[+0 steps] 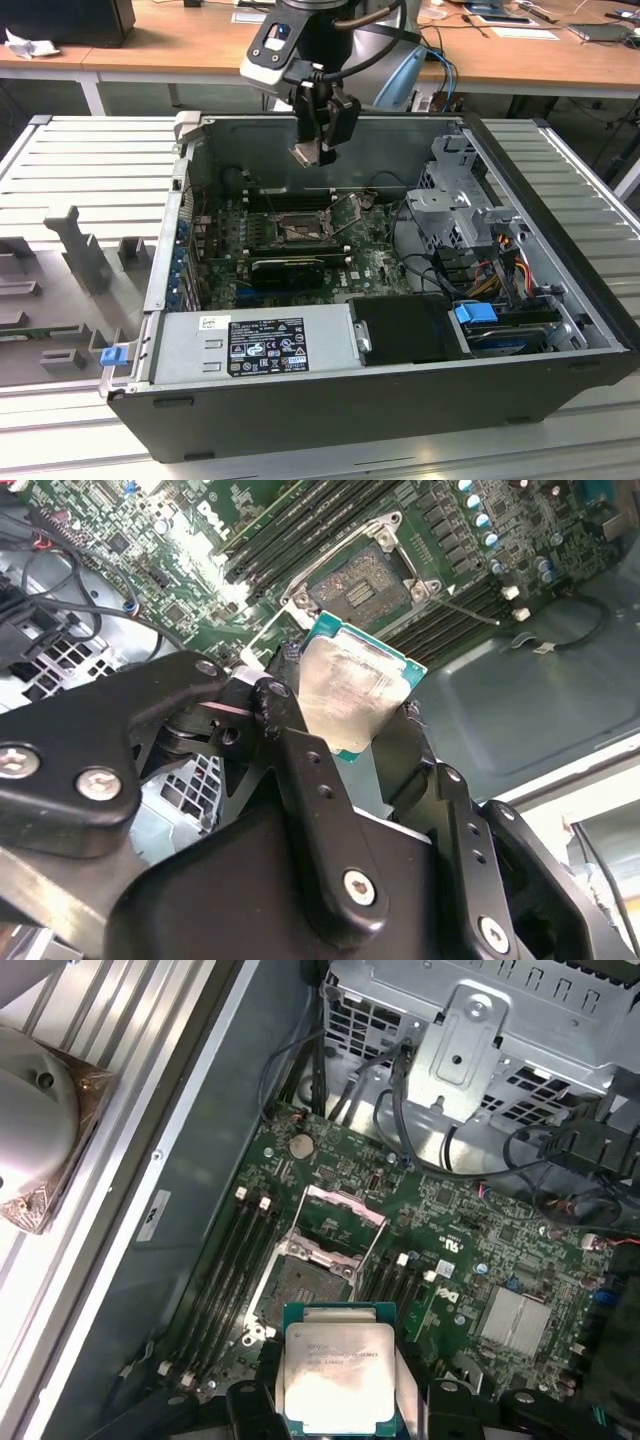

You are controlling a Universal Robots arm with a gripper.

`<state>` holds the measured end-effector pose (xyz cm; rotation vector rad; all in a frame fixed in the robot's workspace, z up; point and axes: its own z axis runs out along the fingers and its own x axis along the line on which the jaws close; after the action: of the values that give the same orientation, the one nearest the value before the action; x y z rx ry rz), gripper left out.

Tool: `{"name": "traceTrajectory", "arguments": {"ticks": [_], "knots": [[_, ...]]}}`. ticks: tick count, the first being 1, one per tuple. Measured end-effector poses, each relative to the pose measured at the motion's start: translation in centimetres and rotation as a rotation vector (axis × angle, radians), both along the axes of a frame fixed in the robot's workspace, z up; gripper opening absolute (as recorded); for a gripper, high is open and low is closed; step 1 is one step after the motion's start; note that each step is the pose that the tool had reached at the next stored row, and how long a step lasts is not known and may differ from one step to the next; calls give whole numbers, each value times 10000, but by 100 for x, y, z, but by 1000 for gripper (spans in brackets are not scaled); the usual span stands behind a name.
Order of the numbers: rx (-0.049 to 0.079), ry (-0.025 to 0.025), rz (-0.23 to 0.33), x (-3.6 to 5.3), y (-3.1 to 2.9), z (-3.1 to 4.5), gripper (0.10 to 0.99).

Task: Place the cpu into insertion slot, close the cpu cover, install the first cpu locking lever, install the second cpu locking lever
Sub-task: 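Place the cpu into insertion slot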

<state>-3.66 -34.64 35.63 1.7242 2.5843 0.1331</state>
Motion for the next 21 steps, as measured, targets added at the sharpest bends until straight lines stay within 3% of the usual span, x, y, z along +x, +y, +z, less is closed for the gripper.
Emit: {"name": "traceTrajectory", "arguments": {"ticks": [10,21], "knots": [[1,0,-729,0,0,-3,529],[1,0,-2099,0,0,-6,529]]}}
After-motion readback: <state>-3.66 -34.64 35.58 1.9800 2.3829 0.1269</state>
